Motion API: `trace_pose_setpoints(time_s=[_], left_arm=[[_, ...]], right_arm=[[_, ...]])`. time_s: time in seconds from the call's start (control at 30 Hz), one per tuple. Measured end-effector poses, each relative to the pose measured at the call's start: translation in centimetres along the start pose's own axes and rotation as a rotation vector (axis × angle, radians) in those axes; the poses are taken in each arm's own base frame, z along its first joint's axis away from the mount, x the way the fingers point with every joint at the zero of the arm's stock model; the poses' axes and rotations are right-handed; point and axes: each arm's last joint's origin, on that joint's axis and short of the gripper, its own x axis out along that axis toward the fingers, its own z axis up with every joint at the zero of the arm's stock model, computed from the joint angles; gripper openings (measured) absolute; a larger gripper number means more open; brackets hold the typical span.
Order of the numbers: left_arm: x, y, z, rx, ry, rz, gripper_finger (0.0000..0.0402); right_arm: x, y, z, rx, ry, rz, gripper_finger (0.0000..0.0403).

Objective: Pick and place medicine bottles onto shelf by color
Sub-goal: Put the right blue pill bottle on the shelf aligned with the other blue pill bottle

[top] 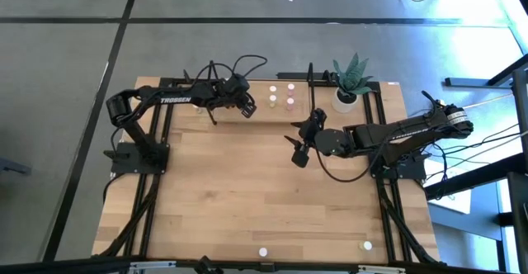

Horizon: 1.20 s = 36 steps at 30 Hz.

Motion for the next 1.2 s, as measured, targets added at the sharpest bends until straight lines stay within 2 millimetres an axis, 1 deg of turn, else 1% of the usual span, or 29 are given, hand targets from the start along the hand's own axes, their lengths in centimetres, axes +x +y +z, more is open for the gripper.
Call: trace_pose_setpoints(time_s=[0.43,0.7,1.2], left_arm=[[0.00,0.00,0.00,-0.007,0.000,-0.001,0.0095],[0.00,0.00,0.00,-0.026,0.000,-0.001,0.0112],[0.01,-0.01,-0.02,-0.060,0.001,0.000,0.0117]], right_arm=[[0.00,0.00,0.00,0.000,0.000,0.000,0.0224],[0.00,0.01,0.00,0.000,0.000,0.000,0.0224],[0.00,0.00,0.00,0.000,0.000,0.000,0.0224]])
